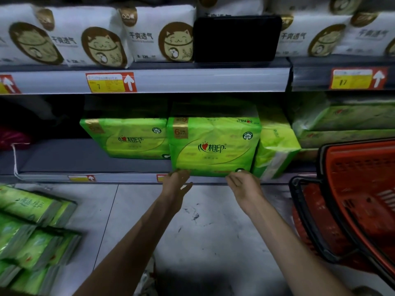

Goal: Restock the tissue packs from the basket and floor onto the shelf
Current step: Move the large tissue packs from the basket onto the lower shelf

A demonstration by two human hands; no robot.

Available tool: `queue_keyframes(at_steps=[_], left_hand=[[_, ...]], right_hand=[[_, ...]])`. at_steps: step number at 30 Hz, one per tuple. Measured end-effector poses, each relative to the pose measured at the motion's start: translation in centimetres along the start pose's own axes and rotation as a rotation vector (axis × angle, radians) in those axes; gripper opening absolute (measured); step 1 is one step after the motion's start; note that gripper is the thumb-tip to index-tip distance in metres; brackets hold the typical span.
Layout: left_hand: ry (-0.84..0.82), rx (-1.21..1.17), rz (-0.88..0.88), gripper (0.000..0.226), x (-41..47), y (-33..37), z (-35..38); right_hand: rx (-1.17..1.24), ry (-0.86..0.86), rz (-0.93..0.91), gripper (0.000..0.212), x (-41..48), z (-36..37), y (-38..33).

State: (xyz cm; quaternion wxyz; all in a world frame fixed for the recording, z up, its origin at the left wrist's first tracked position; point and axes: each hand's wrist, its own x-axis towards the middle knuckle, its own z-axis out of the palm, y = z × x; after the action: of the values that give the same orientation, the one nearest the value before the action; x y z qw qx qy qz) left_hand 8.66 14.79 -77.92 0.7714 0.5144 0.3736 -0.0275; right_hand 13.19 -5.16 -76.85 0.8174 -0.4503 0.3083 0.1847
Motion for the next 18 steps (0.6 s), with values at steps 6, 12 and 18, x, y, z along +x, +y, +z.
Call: queue_keyframes(at_steps=[6, 12, 18], left_hand=[[-0.093, 0.062, -0.003, 0.032, 1.9, -1.0, -0.6], [-0.108, 0.084, 0.061, 0.025, 1.6, 0.6, 0.8], [-0.103, 0.018, 0.018, 0.043, 4.2, 1.1, 1.6]], right_hand=[[0.078, -0.028, -0.021, 0.053, 1.0, 0.3, -0.4], [0.063, -0.009, 0.010, 0.033, 1.4, 1.8, -2.0], [0.061, -0.011, 0.018, 0.037, 2.7, 2.6, -2.7]])
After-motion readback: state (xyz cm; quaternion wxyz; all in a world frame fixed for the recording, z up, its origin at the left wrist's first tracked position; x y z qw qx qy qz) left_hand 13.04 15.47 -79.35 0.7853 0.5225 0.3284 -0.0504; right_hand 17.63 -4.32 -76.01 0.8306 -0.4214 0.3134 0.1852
